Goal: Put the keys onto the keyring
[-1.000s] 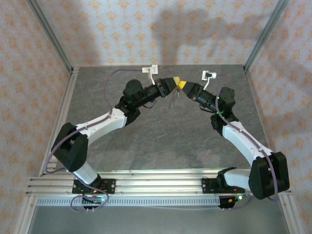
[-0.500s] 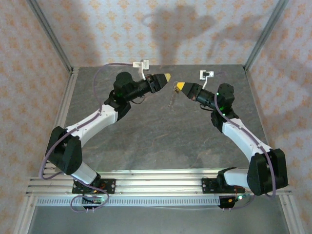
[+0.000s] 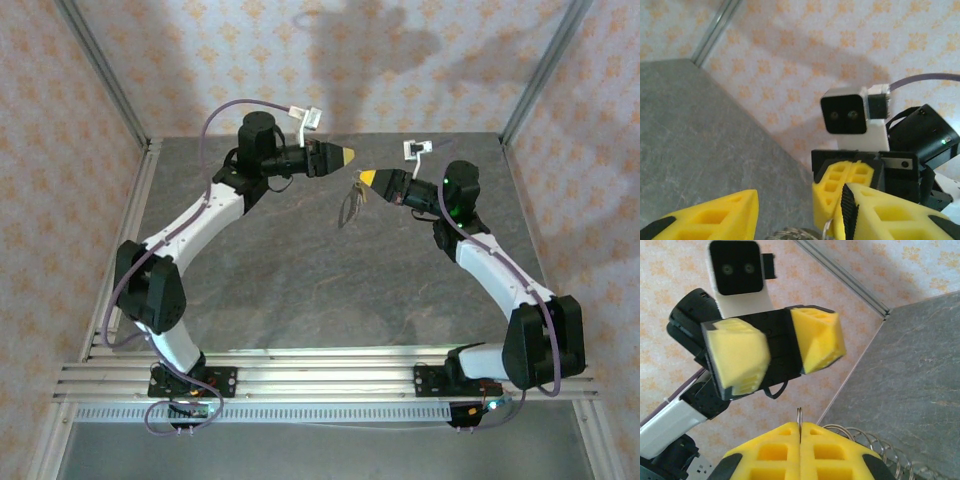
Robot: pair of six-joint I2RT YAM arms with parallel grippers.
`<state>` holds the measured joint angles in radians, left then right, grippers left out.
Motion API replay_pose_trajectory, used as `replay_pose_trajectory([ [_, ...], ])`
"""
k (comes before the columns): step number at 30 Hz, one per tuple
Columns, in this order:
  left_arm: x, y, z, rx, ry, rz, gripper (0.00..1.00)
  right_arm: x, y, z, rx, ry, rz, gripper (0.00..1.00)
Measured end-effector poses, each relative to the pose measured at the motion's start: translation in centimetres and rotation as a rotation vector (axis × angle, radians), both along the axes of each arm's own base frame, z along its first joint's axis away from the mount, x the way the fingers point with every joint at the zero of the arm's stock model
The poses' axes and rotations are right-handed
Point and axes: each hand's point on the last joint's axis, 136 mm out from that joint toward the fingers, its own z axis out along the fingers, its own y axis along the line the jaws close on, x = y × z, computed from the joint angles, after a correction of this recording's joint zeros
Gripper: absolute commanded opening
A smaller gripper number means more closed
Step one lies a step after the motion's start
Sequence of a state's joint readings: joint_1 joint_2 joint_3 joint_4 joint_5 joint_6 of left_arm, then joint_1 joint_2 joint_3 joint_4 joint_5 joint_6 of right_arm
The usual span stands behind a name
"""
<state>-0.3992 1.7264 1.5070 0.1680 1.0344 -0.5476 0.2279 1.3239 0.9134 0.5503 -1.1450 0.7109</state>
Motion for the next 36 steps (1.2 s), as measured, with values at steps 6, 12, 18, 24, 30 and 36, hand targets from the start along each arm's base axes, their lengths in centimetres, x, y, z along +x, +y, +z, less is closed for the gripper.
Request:
replay_pose_trajectory([
  [6,-0.3,-0.7,-1.9,0.019,0.056,-0.049,0.44,0.1,0.1,-0.2,-0.005,0.003,0.008,0.0],
  [12,-1.5,-1.9,-1.2,0.017,0.038,-0.102,0.41,0.4,0.0,-0.5,-0.008,0.009,0.004,0.0],
  [18,-2.0,-2.2,-1.0,0.018,0.027,-0.127,0.39,0.7,-0.4,-0.6,-0.009,0.012,-0.008,0.0],
  [24,-2.1,-2.2,-1.3,0.028,0.023,-0.134,0.36,0.9,-0.7,-0.7,-0.008,0.012,-0.017,0.0],
  [30,-2.6,-2.5,-1.4,0.029,0.022,-0.159,0.29,1.1,-0.8,-0.8,-0.009,0.017,-0.022,0.0],
  [36,-2.6,-3.2,-1.9,0.048,0.02,-0.177,0.15,1.1,-0.8,-0.8,-0.008,0.013,-0.022,0.0],
])
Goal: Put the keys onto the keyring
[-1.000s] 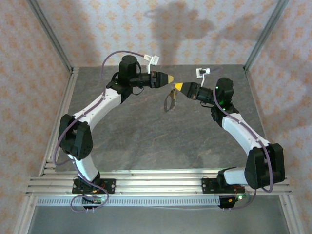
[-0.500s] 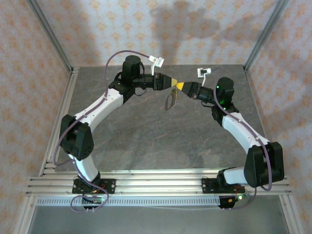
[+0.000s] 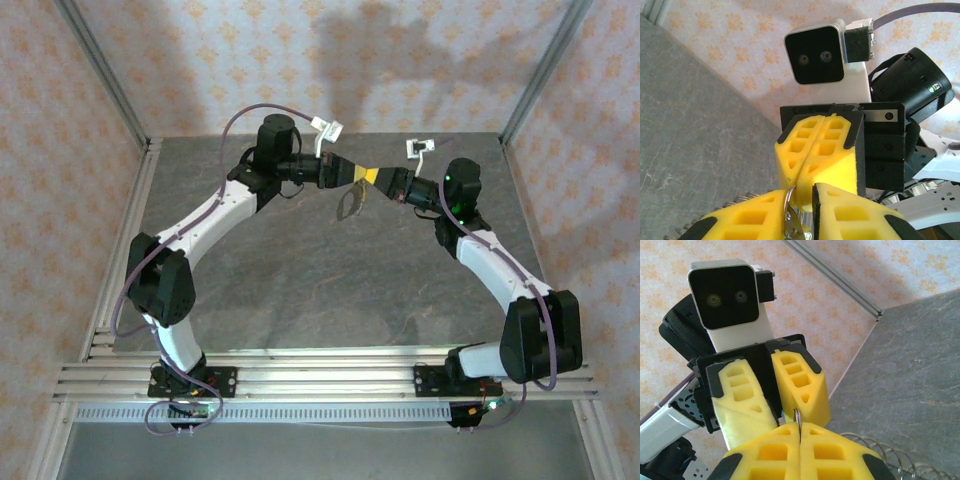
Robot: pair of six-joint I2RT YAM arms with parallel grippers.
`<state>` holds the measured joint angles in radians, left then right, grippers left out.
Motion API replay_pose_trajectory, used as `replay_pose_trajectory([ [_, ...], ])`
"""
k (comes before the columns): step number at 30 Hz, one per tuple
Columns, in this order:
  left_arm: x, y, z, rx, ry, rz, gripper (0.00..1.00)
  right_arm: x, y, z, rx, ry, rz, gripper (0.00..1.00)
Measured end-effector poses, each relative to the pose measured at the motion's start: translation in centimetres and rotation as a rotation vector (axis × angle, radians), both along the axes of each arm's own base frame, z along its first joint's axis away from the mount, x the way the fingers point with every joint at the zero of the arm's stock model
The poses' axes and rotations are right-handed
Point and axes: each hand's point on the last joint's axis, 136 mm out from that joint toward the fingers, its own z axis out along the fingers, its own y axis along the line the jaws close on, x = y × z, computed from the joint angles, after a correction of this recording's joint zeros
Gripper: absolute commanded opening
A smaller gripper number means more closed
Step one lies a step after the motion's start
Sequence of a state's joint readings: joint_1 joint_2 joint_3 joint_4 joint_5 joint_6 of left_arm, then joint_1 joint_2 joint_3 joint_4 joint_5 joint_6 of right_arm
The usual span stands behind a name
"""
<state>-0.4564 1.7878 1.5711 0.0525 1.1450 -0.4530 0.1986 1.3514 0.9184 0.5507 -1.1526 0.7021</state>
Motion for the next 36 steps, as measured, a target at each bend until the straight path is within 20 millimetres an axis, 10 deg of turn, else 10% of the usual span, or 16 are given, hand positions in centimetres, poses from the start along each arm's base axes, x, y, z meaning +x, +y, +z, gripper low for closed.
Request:
replay_pose_trajectory([
  [10,0.1,0.0,0.0,0.003,-0.008,0.001,0.0,0.2,-0.3,0.0,0.0,-0.002,-0.009,0.01],
  [15,0.3,-0.3,0.2,0.001,-0.01,0.026,0.0,0.8,-1.4,-0.3,0.009,0.018,-0.058,0.32],
  [25,1.6,-0.6,-1.9,-0.023,0.057,0.129,0.0,-0.3,-4.4,0.4,0.029,-0.016,-0.215,0.44],
  [36,1.3,-1.1,1.0,-0.107,0.022,0.162,0.0,-1.4,-3.8,-0.5,-0.038,-0.038,-0.246,0.5],
])
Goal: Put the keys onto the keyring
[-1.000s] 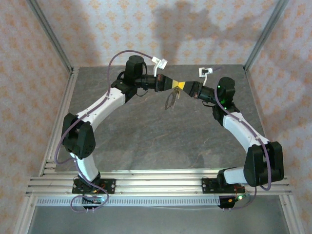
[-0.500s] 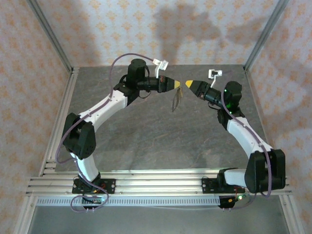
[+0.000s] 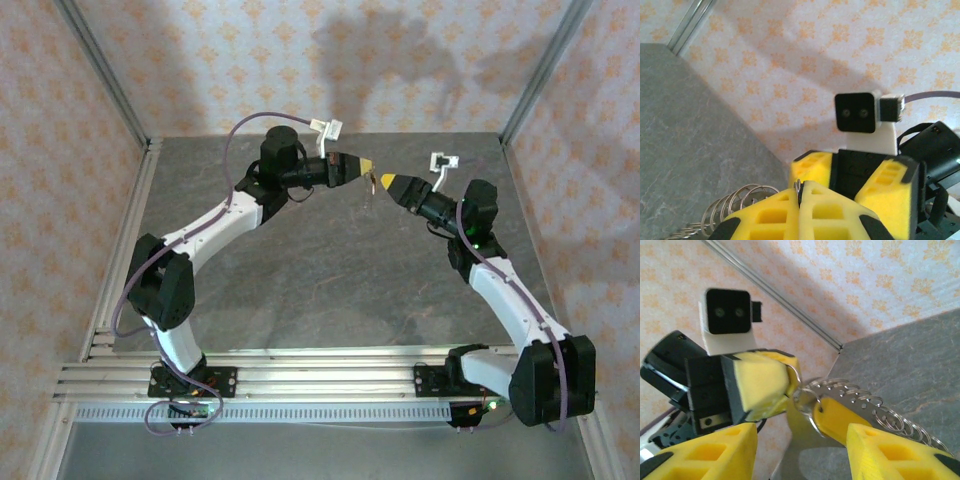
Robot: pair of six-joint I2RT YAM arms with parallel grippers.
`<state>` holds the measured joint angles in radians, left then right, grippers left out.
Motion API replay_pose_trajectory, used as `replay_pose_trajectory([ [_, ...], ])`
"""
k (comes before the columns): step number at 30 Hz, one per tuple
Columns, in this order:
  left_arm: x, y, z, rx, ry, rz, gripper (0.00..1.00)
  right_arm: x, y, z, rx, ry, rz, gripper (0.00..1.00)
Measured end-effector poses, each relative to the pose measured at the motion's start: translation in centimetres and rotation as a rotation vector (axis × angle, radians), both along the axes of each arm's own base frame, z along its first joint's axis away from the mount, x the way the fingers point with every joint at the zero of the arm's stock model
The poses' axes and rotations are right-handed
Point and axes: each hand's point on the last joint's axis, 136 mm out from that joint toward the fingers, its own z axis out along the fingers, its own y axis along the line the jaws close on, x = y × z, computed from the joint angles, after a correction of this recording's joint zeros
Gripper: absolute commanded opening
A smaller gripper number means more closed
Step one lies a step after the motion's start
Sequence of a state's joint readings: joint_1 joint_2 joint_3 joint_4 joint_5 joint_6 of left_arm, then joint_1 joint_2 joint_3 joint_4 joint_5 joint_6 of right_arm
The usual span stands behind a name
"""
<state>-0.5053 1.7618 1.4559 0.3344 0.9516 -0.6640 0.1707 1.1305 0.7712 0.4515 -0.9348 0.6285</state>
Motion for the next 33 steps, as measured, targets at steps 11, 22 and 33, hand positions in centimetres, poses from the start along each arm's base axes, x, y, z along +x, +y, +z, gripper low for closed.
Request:
replay_pose_trajectory([
  [11,-0.5,-0.2,1.5,-0.028,-0.022,0.006,0.0,0.0,0.9,-1.4,-0.085,0.007,0.0,0.51],
  [22,-0.6,-0.4,1.6,-0.03,-0.024,0.01,0.0,0.6,2.9,-1.0,-0.121,-0.021,0.046,0.16],
  [33,0.1,0.1,1.8,-0.046,-0.03,0.066,0.0,-0.2,2.9,-0.6,-0.127,-0.024,0.057,0.0],
])
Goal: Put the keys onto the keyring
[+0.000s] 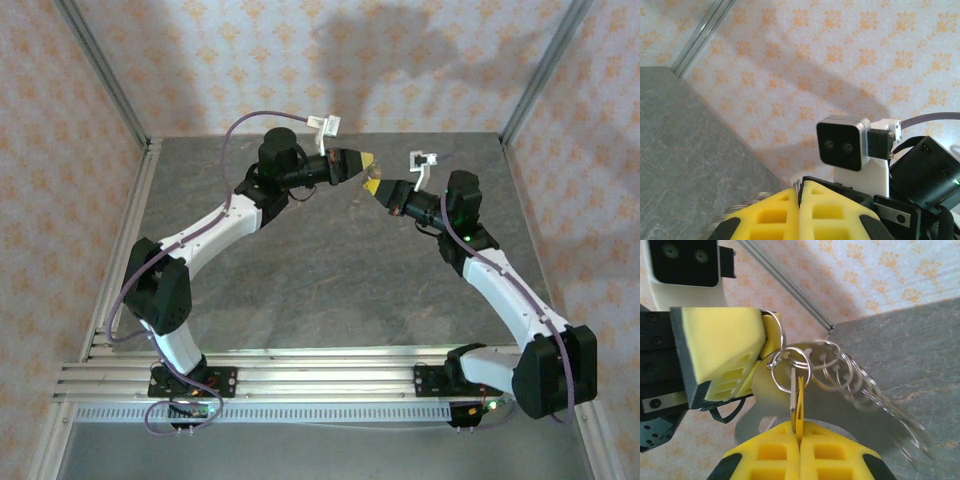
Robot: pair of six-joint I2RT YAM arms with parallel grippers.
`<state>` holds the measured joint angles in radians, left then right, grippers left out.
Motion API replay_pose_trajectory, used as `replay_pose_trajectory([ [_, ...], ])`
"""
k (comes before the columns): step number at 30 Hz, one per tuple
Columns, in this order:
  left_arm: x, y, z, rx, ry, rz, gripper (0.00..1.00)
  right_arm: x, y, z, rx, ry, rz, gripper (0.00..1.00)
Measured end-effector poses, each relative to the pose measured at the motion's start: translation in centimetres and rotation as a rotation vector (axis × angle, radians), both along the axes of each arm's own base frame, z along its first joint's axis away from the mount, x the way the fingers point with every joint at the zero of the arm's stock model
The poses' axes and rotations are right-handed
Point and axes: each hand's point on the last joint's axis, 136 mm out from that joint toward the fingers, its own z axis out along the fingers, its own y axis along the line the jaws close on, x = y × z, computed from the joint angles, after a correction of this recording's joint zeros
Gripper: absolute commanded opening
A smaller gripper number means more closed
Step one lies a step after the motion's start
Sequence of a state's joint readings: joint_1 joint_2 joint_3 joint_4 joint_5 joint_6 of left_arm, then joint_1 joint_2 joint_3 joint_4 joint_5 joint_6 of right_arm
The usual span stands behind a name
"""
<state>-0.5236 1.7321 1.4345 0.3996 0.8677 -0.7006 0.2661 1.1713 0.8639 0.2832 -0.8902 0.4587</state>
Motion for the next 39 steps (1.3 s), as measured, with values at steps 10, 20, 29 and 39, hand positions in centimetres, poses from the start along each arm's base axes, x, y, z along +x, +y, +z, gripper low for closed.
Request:
replay_pose_trajectory([
  [10,-0.1,0.1,-0.4,-0.022,0.02,0.012,0.0,-1.4,2.7,0.0,-0.01,0.001,0.075,0.0],
  [20,0.6,0.5,-0.1,-0.048,0.02,0.055,0.0,-1.7,3.3,-1.5,-0.048,0.05,0.127,0.42],
  [29,1.1,0.9,0.9,-0.098,-0.01,0.093,0.0,-1.6,-3.4,3.6,0.073,-0.029,-0.052,0.4],
  [39,1.2,1.2,0.5,-0.145,0.019,0.141,0.0,1.5,-4.7,6.4,0.263,-0.011,-0.175,0.4],
])
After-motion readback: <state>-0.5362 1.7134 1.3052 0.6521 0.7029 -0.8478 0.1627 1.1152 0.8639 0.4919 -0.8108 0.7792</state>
